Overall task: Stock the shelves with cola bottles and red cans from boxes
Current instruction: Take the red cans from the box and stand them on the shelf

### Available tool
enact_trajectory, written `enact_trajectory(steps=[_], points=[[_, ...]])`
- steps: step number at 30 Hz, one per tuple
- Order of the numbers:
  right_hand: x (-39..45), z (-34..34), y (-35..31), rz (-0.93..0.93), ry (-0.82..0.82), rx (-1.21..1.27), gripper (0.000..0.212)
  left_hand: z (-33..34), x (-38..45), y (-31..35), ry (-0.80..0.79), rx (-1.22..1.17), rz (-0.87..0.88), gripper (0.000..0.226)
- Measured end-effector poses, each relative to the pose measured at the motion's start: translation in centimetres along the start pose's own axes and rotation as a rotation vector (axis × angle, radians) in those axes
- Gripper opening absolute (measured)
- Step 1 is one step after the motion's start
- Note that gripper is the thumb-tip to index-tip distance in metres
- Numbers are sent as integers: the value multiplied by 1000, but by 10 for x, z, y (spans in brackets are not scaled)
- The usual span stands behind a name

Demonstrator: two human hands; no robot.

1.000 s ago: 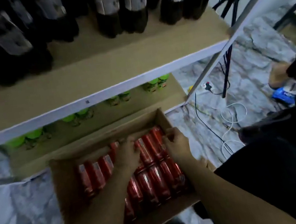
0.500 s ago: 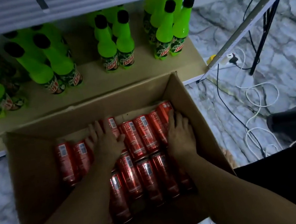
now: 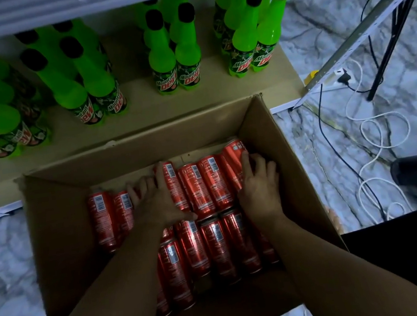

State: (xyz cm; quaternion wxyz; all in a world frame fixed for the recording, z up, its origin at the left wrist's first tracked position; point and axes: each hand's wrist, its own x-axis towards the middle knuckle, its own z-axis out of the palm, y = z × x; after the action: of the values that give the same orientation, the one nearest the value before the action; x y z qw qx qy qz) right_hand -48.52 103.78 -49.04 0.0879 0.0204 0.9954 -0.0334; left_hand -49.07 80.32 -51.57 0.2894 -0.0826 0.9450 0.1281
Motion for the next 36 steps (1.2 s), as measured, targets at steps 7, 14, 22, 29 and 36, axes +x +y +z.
enact_trajectory(steps=[7, 14, 22, 29, 36], points=[[-2, -4, 3, 95, -170, 194, 103, -13, 3, 6, -39, -102, -60, 173], [-11, -18, 14, 160, -167, 430, 96, -4, -1, 5, 121, -116, -51, 140], [-20, -24, 15, 189, -127, 539, 93, 3, 1, 12, 55, -33, -140, 139], [-30, -33, 10, 211, -5, 692, 68, 28, -31, 5, 399, -525, -43, 82], [-23, -61, -3, 304, 212, 967, 59, -15, -69, 24, 662, -1404, -248, 64]])
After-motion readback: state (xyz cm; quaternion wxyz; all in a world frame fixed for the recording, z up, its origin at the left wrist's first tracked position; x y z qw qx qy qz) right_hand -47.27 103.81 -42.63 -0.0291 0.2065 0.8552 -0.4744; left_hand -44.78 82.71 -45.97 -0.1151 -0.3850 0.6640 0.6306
